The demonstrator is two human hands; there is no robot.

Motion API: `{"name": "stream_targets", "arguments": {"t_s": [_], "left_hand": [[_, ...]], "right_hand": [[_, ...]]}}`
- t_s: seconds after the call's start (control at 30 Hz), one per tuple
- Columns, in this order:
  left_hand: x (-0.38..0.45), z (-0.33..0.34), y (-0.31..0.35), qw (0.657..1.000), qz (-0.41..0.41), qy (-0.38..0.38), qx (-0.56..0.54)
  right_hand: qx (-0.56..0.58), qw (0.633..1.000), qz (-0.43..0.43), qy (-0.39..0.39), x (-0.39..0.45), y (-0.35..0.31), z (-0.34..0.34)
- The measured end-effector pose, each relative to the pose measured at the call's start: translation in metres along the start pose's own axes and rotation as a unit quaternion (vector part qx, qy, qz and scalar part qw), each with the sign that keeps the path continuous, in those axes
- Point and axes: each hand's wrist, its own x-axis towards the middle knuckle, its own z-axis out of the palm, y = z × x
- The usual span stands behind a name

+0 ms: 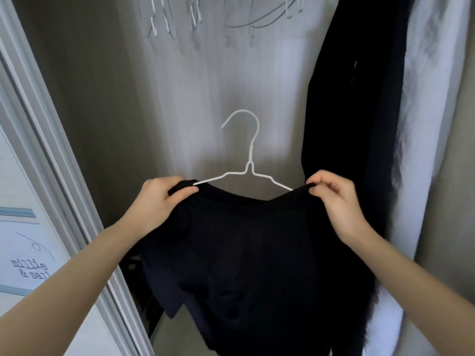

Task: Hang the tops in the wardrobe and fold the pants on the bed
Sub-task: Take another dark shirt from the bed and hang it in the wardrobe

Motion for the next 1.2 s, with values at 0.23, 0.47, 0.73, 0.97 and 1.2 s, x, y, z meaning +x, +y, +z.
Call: {"name": "stream_targets", "arguments": {"t_s": [0.23,0.47,0.73,0.97,1.2], "left_hand": [[-0.002,-0.014,-0.011,0.99,-0.092,0.04,-0.098],[-0.003,-0.028,-0.013,0.988,-0.058,-0.053,-0.133],[0.001,-0.061,-0.019,0.959,-0.106,-0.195,-0.179],[0.012,-0.051,-0.019,0.975,-0.083,-0.164,-0.122],[0.006,-0.017,-0.011,0.945,-0.188,-0.136,-0.229]], "right_hand": [[-0.257,0.965,-0.013,-0.047,0.012,0.011,-0.009],[-0.29,0.951,-0.071,-0.081,0.014,0.004,0.003],[-0.096,0.985,-0.032,-0.143,0.02,-0.015,-0.015],[-0.135,0.975,-0.022,-0.173,0.017,-0.018,-0.014],[-0.188,0.975,-0.054,-0.105,0.014,-0.02,-0.014]]}}
